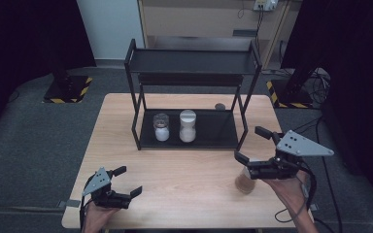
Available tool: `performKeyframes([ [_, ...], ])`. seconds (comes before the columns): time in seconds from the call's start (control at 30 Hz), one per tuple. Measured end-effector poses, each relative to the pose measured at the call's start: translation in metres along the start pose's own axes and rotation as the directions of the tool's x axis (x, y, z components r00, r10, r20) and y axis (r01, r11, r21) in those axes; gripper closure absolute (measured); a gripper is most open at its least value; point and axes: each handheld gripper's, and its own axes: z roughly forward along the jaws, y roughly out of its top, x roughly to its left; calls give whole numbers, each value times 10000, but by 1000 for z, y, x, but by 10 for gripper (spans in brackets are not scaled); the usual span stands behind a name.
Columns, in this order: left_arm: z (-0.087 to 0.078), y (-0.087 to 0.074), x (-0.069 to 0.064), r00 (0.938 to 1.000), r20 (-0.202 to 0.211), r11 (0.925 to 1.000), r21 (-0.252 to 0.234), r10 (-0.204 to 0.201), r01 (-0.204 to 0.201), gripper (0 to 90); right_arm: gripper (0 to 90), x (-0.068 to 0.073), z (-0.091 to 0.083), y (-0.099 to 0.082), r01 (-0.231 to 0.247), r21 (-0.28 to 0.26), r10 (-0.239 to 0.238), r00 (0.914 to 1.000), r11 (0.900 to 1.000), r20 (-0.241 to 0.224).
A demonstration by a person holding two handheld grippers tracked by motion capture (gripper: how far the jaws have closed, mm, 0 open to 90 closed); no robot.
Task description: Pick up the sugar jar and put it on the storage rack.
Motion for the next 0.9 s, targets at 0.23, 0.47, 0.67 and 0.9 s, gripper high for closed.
performKeyframes([
  [0.23,-1,0,-1,10000,-32,10000,-51,25,-25,0,66,5,-22,-17,-97,-64,100,9990,9999,445],
  [0.47,-1,0,-1,10000,-45,10000,-62,45,-45,0,66,8,-35,-40,-267,39,263,9973,9996,689],
  [0.67,-2,0,-2,10000,-77,9999,-93,56,-56,0,66,8,-42,-60,-509,159,490,9935,9986,1024],
  [0.9,-2,-1,-2,9999,-88,9999,-137,61,-62,0,66,11,-47,-89,-604,322,555,9893,9977,1346],
])
